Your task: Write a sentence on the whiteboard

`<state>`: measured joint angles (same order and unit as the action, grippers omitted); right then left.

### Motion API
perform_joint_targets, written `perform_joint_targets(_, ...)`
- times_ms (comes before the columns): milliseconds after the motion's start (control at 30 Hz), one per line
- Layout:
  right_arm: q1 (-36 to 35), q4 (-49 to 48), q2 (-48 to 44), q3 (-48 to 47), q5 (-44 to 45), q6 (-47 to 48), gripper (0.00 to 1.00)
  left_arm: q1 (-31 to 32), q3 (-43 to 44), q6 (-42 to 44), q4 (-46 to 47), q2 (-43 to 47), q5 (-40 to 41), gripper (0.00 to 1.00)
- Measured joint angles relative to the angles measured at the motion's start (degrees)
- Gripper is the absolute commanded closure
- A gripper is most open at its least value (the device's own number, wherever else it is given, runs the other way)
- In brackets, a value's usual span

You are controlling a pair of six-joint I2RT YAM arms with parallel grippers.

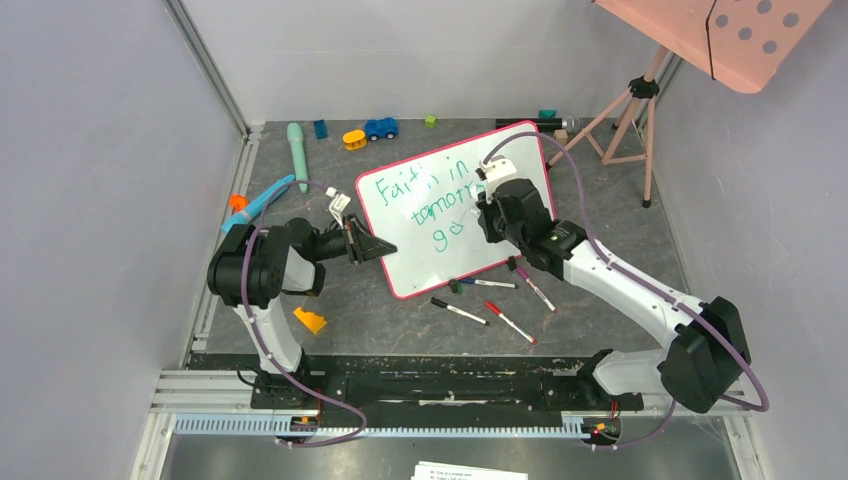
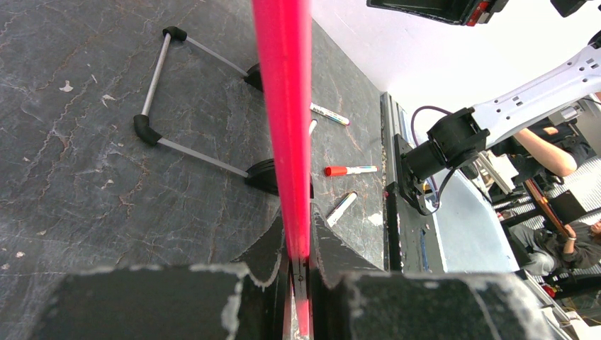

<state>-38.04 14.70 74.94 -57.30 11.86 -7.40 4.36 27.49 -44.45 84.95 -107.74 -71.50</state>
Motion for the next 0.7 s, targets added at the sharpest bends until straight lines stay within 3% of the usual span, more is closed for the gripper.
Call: perform_joint_targets(700,0.3,0.9,1.2,0.5,-1.4,0.0,1.00,0.0,0.0,0.0,0.0,0.0,0.0,0.98)
